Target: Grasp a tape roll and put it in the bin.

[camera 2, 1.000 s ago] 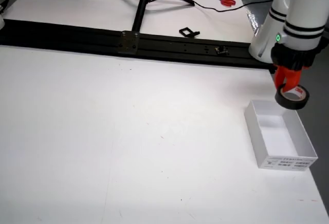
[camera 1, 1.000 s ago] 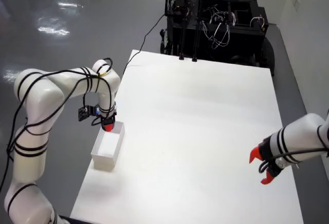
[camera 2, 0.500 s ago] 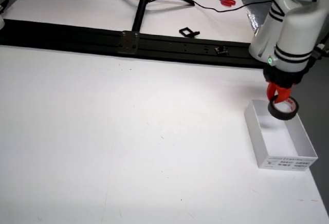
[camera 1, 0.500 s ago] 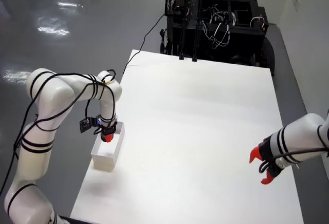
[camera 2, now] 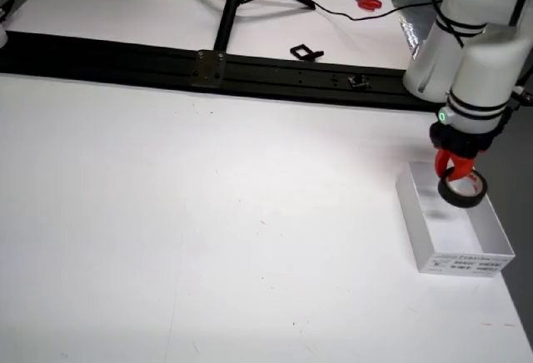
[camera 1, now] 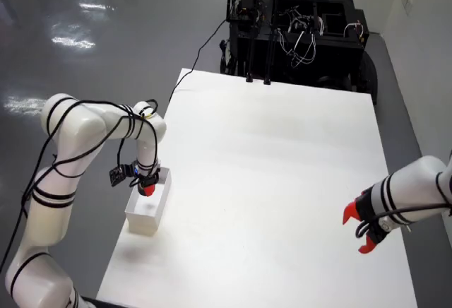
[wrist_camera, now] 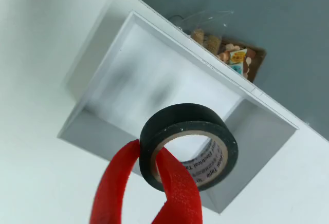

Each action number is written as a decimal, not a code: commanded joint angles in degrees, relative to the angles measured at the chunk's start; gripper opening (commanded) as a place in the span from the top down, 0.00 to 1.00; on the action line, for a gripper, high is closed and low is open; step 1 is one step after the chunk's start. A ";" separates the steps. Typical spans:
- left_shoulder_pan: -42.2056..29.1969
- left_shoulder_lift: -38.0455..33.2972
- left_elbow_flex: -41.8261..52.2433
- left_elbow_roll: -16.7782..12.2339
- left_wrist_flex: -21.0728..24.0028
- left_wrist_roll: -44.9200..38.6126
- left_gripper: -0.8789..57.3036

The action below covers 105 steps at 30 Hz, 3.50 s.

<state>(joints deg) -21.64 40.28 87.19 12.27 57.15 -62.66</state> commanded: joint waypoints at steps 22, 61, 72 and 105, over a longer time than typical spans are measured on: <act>-8.69 -16.64 -0.27 7.15 4.63 -0.62 1.00; -56.94 -14.44 -21.54 1.00 10.17 29.87 0.99; -58.52 -16.91 -21.98 -10.43 6.92 42.71 0.99; -54.56 -17.61 -23.39 -12.10 7.36 34.44 0.99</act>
<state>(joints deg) -78.63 22.67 63.91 0.77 64.69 -26.25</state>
